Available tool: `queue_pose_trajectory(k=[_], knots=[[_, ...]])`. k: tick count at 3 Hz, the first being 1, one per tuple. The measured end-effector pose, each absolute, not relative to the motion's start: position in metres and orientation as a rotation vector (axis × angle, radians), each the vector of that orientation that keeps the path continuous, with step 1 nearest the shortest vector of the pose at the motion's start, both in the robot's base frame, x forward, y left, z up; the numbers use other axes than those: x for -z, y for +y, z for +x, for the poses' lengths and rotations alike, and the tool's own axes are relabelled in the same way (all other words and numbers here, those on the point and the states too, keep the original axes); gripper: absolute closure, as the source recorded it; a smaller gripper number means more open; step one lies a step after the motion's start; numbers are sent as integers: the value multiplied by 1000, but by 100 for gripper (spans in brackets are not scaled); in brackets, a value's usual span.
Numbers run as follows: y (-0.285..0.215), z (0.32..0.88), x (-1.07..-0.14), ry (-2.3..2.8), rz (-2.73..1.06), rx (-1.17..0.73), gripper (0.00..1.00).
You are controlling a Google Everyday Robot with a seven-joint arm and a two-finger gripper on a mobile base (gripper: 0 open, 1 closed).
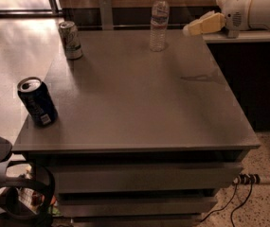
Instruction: Move water bottle near pepsi can
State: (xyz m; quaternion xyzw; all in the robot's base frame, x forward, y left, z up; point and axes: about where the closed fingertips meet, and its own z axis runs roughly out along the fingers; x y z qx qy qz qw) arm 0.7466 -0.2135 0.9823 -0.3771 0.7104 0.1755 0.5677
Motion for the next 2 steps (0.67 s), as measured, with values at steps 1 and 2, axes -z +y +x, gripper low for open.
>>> queue_pose_trajectory(k=[1,2], knots=[[-198,768,-973,1657,-868,-449,0],[-186,792,-964,1635,-831,-492,0]])
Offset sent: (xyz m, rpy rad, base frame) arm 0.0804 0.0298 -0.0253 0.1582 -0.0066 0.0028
